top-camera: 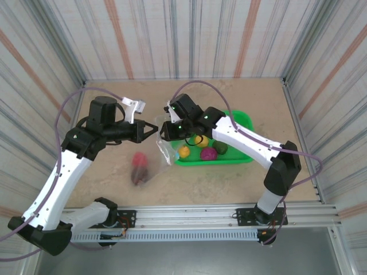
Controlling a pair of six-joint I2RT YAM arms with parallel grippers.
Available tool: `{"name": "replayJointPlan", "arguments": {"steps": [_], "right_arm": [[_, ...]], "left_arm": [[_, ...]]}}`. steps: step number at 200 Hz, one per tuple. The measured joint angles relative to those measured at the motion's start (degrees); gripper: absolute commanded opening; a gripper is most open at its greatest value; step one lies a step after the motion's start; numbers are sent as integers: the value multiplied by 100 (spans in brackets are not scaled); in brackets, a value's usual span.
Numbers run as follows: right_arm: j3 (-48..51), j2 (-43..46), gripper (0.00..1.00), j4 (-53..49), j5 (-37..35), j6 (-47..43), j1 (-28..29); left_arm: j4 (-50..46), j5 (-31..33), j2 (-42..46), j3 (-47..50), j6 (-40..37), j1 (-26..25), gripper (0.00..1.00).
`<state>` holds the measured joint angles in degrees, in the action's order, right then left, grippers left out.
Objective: Place the food in the zip-top bag and seal the zipper
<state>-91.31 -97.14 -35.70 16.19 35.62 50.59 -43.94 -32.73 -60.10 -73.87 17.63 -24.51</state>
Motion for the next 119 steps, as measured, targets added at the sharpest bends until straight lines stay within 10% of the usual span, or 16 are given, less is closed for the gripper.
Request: {"name": "replayJointPlan", "arguments": {"steps": [61, 119], "right_arm": [[46, 603, 3, 376, 7, 35, -133], [-4, 1180, 35, 256, -179, -61, -726]], "left_arm": [[-282, 455, -275, -675, -509, -2, 0], [-295, 992, -450, -656, -715, -501, 0]]}}
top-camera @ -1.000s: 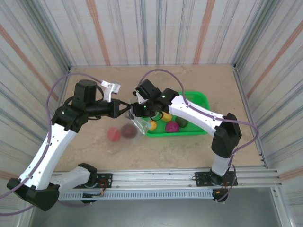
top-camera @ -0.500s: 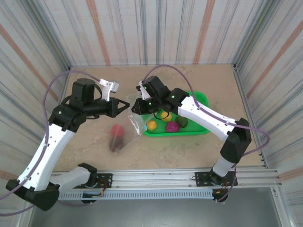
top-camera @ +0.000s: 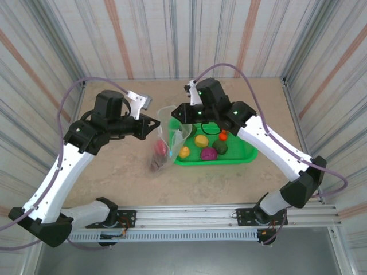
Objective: Place the food in the zip-top bag and seal the zipper
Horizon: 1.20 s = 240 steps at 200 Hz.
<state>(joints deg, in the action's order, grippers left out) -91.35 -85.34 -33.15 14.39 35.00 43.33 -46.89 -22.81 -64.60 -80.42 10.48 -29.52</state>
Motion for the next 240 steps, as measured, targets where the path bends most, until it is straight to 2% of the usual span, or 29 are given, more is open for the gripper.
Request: {"name": "replayJointPlan", "arguments": {"steps": [33, 50, 63, 92, 118, 135, 178, 213, 240], "right_arm": [[-136, 249, 53, -330, -240, -203, -256], [-122, 367, 57, -505, -444, -295, -365], [-11, 483, 64, -573, -680, -363, -483], [415, 673, 66, -739, -925, -391, -968], [654, 404, 67, -868, -973, -190, -1252], [785, 55, 75, -885, -986, 284, -1176], [1097, -992, 73, -321, -660, 2133, -811], [809, -1840, 72, -160, -846, 3617, -575], [699, -2124, 71, -103, -1016, 4562, -573]], "left_arm": [[0, 339, 31, 74, 2, 4, 0], [0, 396, 144, 74, 9, 164, 0], [0, 404, 258, 74, 28, 326, 0], [2, 398, 470, 116, 96, 409, 0], [-7, 387, 664, 291, 160, 426, 0], [-44, 378, 750, 337, 179, 492, 0], [-131, 293, 931, 348, 181, 597, 0], [-140, 227, 1067, 492, 177, 623, 0], [-162, 186, 1115, 518, 175, 645, 0]]}}
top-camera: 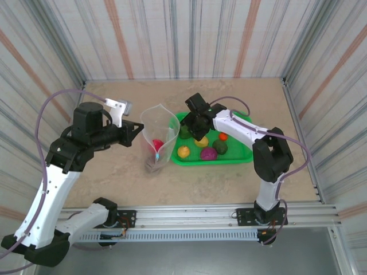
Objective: Place the food in the zip-top bag and seal the zipper
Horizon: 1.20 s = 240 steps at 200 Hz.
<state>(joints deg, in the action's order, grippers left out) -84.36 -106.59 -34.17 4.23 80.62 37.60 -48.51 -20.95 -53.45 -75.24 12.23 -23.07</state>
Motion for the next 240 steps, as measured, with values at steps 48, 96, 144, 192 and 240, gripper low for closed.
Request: {"name": "replayJointPlan", "arguments": {"steps": [48, 96, 144, 192, 240], "right_arm": [[-107, -433, 73, 240, -127, 706, -52], [-319, -734, 73, 431, -146, 798, -136], [-498, -1182, 73, 444, -116, 839, -219], [-511, -1340, 62, 463, -74, 815, -216], [-352, -1261, 44, 723, 24, 680, -238]], "left_arm": [[-11, 0, 151, 140, -28, -2, 0], [-11, 2, 155, 186, -44, -2, 0], [-11, 4, 151, 188, -46, -2, 0], [-11, 11, 151, 188, -46, -2, 0], [-13, 26, 149, 188, -46, -2, 0]]}}
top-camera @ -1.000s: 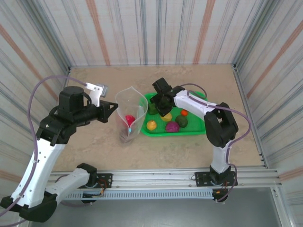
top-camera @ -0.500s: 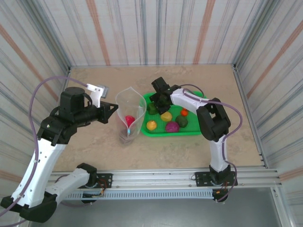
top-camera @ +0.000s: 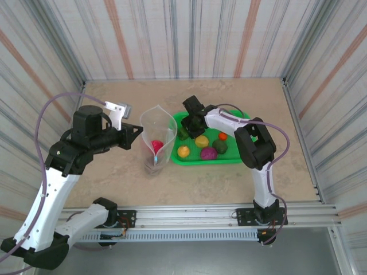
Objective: Place the food in the zip-top bag and seal the zipper
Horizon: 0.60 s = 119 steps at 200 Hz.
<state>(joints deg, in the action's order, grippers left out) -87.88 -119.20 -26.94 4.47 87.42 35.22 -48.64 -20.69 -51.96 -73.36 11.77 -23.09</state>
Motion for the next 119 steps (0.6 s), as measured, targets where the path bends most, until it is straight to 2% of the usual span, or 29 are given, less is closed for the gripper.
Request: {"name": "replayJointPlan", "arguments": {"steps": [14, 49, 69, 83, 119], "right_arm": [[61, 68, 41, 0, 11, -109, -13], [229, 603, 41, -33, 13, -535, -125], [387, 1222, 39, -50, -13, -901, -227], [551, 1709, 33, -9, 48, -1215, -326], [977, 2889, 29, -81, 105, -2470, -623]], "left_arm": [[-9, 0, -26, 0, 0, 0, 0], [-85, -2, -155, -2, 2, 0, 0], [-136, -2, -227, -81, 4, 0, 0], [-133, -4, -275, -149, 7, 0, 0], [-127, -52, -308, -192, 55, 0, 0]]}}
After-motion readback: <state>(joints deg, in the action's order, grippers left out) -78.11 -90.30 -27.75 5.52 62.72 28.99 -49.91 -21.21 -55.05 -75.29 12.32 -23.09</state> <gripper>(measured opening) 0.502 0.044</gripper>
